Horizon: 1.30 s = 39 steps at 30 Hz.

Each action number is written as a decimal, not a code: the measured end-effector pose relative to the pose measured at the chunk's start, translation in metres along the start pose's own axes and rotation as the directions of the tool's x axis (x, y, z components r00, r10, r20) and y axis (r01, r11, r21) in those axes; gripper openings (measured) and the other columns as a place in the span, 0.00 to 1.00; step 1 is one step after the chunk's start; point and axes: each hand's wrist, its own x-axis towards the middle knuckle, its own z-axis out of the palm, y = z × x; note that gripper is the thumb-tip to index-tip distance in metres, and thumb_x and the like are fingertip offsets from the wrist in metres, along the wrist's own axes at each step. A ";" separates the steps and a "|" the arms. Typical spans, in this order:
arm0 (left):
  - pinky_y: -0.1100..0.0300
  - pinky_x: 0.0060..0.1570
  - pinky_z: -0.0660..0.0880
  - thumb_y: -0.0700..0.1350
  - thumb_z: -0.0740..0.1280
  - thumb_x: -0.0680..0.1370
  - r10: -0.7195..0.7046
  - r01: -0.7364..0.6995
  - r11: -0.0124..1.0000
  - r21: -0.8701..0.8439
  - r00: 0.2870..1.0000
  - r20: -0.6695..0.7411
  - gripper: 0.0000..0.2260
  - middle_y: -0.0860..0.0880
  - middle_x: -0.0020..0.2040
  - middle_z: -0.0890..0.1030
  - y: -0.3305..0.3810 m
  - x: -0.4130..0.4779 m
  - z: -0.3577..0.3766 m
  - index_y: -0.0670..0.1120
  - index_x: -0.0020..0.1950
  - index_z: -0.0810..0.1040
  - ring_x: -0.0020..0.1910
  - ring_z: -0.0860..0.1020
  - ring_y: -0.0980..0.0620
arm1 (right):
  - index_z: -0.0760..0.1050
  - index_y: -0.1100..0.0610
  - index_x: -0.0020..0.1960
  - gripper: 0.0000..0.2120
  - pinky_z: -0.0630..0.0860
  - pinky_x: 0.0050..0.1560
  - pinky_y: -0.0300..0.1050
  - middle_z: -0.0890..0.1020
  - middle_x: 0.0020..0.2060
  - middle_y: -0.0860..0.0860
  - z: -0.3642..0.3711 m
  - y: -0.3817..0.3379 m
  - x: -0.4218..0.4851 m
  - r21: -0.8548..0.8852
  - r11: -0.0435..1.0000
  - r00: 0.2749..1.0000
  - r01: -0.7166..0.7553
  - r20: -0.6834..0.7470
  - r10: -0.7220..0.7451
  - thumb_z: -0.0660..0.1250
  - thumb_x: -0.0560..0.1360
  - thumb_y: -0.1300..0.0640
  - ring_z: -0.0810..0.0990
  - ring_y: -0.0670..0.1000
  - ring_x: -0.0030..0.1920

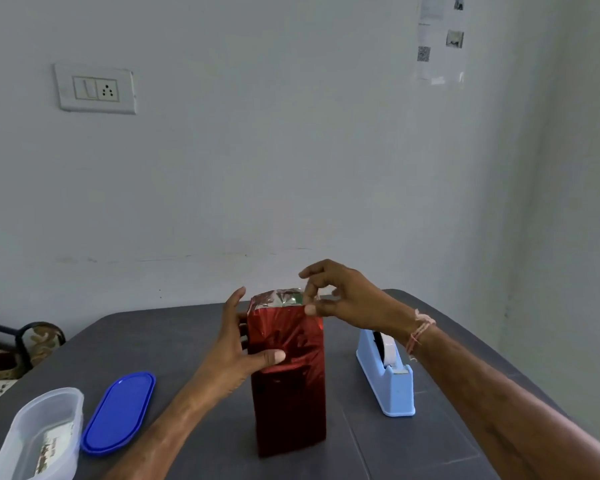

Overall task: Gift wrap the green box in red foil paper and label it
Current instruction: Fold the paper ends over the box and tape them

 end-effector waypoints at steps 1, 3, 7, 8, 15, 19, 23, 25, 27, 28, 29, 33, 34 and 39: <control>0.73 0.48 0.77 0.49 0.83 0.64 -0.009 0.009 1.000 -0.009 1.000 0.001 0.55 0.54 0.69 0.71 0.000 -0.002 0.000 0.66 0.78 0.49 0.67 0.76 0.51 | 0.82 0.46 0.45 0.06 0.74 0.58 0.42 0.78 0.63 0.44 0.000 -0.001 0.000 0.103 0.995 0.998 0.012 -0.055 -0.006 0.76 0.75 0.57 0.76 0.42 0.65; 0.73 0.49 0.77 0.50 0.83 0.63 -0.024 0.024 1.000 -0.011 1.000 0.020 0.55 0.53 0.71 0.70 -0.001 -0.004 -0.001 0.67 0.78 0.49 0.66 0.75 0.54 | 0.81 0.44 0.47 0.05 0.77 0.59 0.45 0.80 0.60 0.42 0.000 0.001 -0.003 0.223 0.974 0.971 0.023 -0.236 0.031 0.73 0.78 0.54 0.77 0.42 0.64; 0.65 0.59 0.73 0.73 0.77 0.59 -0.049 0.048 0.999 0.022 0.999 0.023 0.55 0.53 0.68 0.73 0.014 -0.003 -0.001 0.66 0.78 0.51 0.67 0.75 0.58 | 0.78 0.45 0.61 0.12 0.78 0.60 0.45 0.80 0.61 0.43 0.007 0.013 -0.022 0.359 0.933 0.963 -0.020 -0.244 0.114 0.70 0.79 0.44 0.80 0.44 0.60; 0.66 0.57 0.73 0.78 0.72 0.58 -0.051 0.050 0.998 0.038 0.999 0.008 0.54 0.53 0.64 0.75 0.023 -0.001 -0.001 0.65 0.78 0.53 0.64 0.76 0.60 | 0.76 0.43 0.64 0.17 0.79 0.62 0.49 0.79 0.63 0.44 0.011 0.018 -0.028 0.372 0.928 0.971 -0.036 -0.208 0.121 0.71 0.77 0.42 0.79 0.45 0.62; 0.55 0.61 0.73 0.67 0.69 0.75 -0.089 0.067 0.968 0.241 0.993 0.080 0.29 0.57 0.64 0.77 0.080 0.058 0.003 0.58 0.73 0.70 0.62 0.77 0.56 | 0.59 0.33 0.76 0.43 0.72 0.73 0.55 0.72 0.71 0.38 0.039 0.031 -0.053 0.444 0.883 0.985 -0.154 -0.005 0.175 0.78 0.68 0.37 0.71 0.43 0.72; 0.52 0.64 0.77 0.52 0.78 0.73 -0.151 0.029 0.911 0.412 0.952 0.267 0.23 0.54 0.60 0.81 0.084 0.095 0.010 0.56 0.66 0.78 0.58 0.81 0.56 | 0.45 0.38 0.81 0.57 0.71 0.73 0.52 0.70 0.72 0.42 0.050 0.039 -0.055 0.465 0.868 0.981 -0.174 0.007 0.193 0.81 0.66 0.44 0.69 0.44 0.74; 0.54 0.60 0.80 0.45 0.77 0.75 -0.092 -0.131 0.867 0.481 0.906 0.413 0.12 0.54 0.50 0.86 0.088 0.111 0.023 0.53 0.57 0.85 0.52 0.84 0.58 | 0.37 0.39 0.81 0.63 0.77 0.66 0.42 0.72 0.71 0.44 0.057 0.047 -0.055 0.511 0.839 0.979 -0.187 0.031 0.199 0.83 0.65 0.45 0.68 0.43 0.75; 0.57 0.55 0.81 0.44 0.76 0.76 -0.052 -0.181 0.854 0.488 0.903 0.426 0.06 0.54 0.46 0.87 0.091 0.114 0.028 0.51 0.52 0.86 0.47 0.84 0.59 | 0.37 0.39 0.81 0.62 0.77 0.63 0.37 0.73 0.70 0.44 0.059 0.047 -0.053 0.531 0.826 0.979 -0.192 0.044 0.199 0.82 0.67 0.48 0.69 0.43 0.74; 0.59 0.51 0.81 0.41 0.75 0.76 -0.026 -0.198 0.856 0.478 0.906 0.422 0.04 0.53 0.43 0.86 0.093 0.117 0.030 0.49 0.49 0.87 0.44 0.84 0.59 | 0.39 0.38 0.81 0.62 0.77 0.65 0.42 0.74 0.69 0.46 0.061 0.049 -0.051 0.541 0.819 0.978 -0.190 0.035 0.204 0.82 0.67 0.48 0.72 0.44 0.72; 0.60 0.50 0.81 0.41 0.75 0.76 -0.020 -0.200 0.860 0.470 0.906 0.422 0.04 0.53 0.42 0.87 0.094 0.118 0.030 0.49 0.49 0.87 0.44 0.84 0.58 | 0.40 0.37 0.81 0.62 0.77 0.67 0.46 0.75 0.69 0.47 0.062 0.051 -0.049 0.548 0.815 0.977 -0.188 0.024 0.210 0.83 0.66 0.47 0.73 0.45 0.71; 0.60 0.51 0.81 0.41 0.75 0.76 -0.017 -0.199 0.865 0.461 0.906 0.423 0.04 0.53 0.43 0.87 0.094 0.118 0.029 0.49 0.48 0.87 0.44 0.85 0.58 | 0.41 0.36 0.81 0.61 0.77 0.68 0.50 0.75 0.68 0.47 0.063 0.052 -0.048 0.552 0.813 0.976 -0.187 0.015 0.215 0.83 0.66 0.46 0.74 0.45 0.70; 0.61 0.52 0.81 0.41 0.76 0.76 0.016 -0.206 0.866 0.455 0.922 0.387 0.03 0.54 0.43 0.87 0.089 0.117 0.028 0.49 0.48 0.87 0.46 0.85 0.58 | 0.45 0.35 0.80 0.59 0.74 0.71 0.54 0.77 0.66 0.46 0.066 0.057 -0.046 0.547 0.817 0.975 -0.182 -0.009 0.223 0.83 0.65 0.44 0.76 0.45 0.69; 0.62 0.52 0.80 0.41 0.76 0.76 0.031 -0.208 0.866 0.454 0.930 0.366 0.03 0.54 0.43 0.87 0.088 0.116 0.029 0.48 0.48 0.87 0.46 0.85 0.58 | 0.46 0.35 0.80 0.58 0.74 0.71 0.55 0.77 0.66 0.45 0.067 0.058 -0.045 0.547 0.818 0.974 -0.180 -0.017 0.225 0.83 0.64 0.43 0.76 0.44 0.69; 0.65 0.59 0.76 0.48 0.71 0.80 0.158 -0.183 0.915 0.360 0.983 0.096 0.08 0.57 0.55 0.84 0.094 0.101 0.001 0.51 0.58 0.83 0.52 0.81 0.67 | 0.53 0.37 0.79 0.54 0.76 0.69 0.55 0.77 0.66 0.46 0.069 0.064 -0.047 0.547 0.822 0.973 -0.157 -0.057 0.224 0.83 0.64 0.41 0.75 0.47 0.69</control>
